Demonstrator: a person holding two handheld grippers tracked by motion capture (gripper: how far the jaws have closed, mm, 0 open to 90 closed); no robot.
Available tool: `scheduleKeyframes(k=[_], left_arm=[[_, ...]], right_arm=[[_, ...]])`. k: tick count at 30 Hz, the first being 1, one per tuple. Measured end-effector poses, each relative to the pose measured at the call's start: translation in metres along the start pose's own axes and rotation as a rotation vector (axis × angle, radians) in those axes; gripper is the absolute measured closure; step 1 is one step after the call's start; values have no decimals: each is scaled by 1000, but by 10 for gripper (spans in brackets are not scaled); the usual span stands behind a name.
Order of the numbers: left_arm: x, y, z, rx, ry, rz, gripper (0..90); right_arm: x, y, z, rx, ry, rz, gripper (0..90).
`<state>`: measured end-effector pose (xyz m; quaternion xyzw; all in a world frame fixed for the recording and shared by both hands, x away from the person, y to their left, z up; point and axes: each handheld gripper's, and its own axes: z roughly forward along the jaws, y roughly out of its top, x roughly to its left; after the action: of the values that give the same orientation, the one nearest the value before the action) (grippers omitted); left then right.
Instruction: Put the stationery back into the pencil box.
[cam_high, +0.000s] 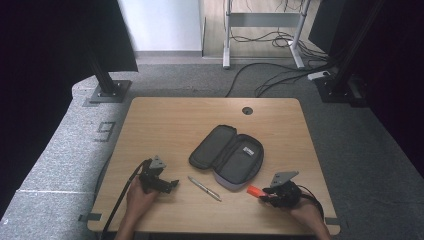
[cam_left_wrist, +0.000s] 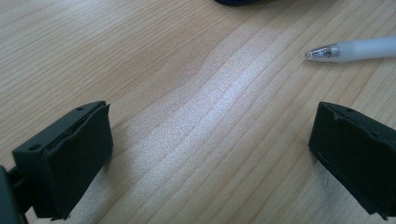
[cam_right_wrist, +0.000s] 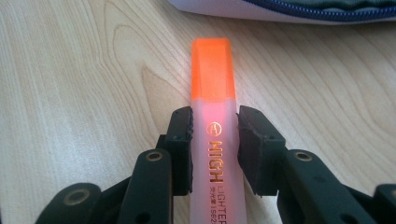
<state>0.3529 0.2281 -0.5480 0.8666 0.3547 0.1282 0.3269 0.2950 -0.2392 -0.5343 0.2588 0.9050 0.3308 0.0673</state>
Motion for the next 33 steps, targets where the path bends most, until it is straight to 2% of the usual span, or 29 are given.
scheduleKeyframes(k=[5,11,22,26,33], left_arm=[[0,0,0,0,1,-2,0],[0,0,0,-1,0,-3,0],[0,0,0,-1,1,-3,0],[0,0,0,-1,1,-3,0],[0,0,0,-1,2,-3,0]], right_arm=[[0,-1,-2,6,9,29,655],[1,-1,-6,0,6,35,656],[2,11,-29,-53,20,32,656],[-1,21,-40,-78,-9,26,656],[-7,38,-46,-87,-43,14,656]])
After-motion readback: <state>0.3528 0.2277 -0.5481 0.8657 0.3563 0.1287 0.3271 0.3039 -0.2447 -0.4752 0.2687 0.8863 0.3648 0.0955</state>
